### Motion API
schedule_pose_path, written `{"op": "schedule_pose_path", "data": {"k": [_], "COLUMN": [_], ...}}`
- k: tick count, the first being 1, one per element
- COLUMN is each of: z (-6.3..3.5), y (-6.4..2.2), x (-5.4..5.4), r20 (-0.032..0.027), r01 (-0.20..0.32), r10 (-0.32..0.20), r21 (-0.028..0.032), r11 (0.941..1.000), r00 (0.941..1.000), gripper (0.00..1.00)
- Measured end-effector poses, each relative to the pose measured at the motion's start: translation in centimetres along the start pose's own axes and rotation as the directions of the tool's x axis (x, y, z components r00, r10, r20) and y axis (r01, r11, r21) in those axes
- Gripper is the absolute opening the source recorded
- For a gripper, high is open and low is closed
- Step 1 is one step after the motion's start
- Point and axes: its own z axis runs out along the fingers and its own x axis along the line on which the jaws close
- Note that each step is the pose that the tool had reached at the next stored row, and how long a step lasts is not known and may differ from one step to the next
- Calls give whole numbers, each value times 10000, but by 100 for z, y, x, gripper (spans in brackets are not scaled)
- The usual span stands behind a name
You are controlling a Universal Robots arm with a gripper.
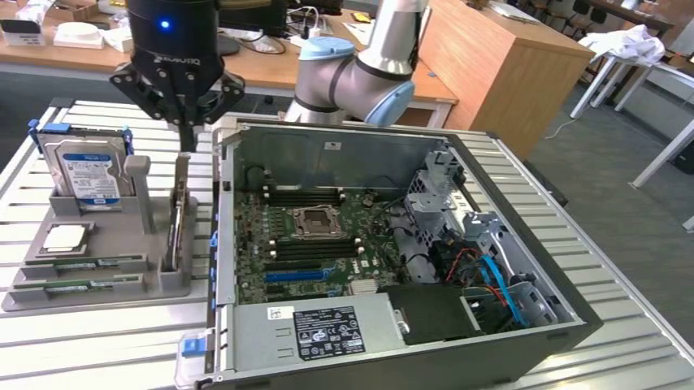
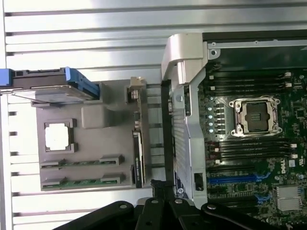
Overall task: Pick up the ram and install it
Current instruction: 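Reach for the ram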
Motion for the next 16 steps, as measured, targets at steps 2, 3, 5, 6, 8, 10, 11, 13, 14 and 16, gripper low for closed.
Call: {"op": "schedule_pose_path", "data": {"k": [2,3,5,6,8,10,11,13,14,16], "z": [-1,-1,-1,-2,-2,-2,-2,-2,-2,-3], "y": [-4,-5,-9,-11,-15,-18,-19,-23,-26,-30], "x": [50,71,118,144,193,239,256,307,335,389], "r20": [0,-1,-1,-1,0,-1,-1,-2,-1,-2], "r01": [0,1,1,2,1,0,0,2,2,2], "r10": [0,-1,-1,-2,-1,0,0,-2,-2,-2], "r21": [0,0,0,0,0,0,0,1,0,0], "r11": [10000,10000,10000,10000,10000,10000,10000,10000,10000,10000], "r00": [10000,10000,10000,10000,10000,10000,10000,10000,10000,10000], "gripper": [10,10,10,10,10,10,10,10,10,10]}}
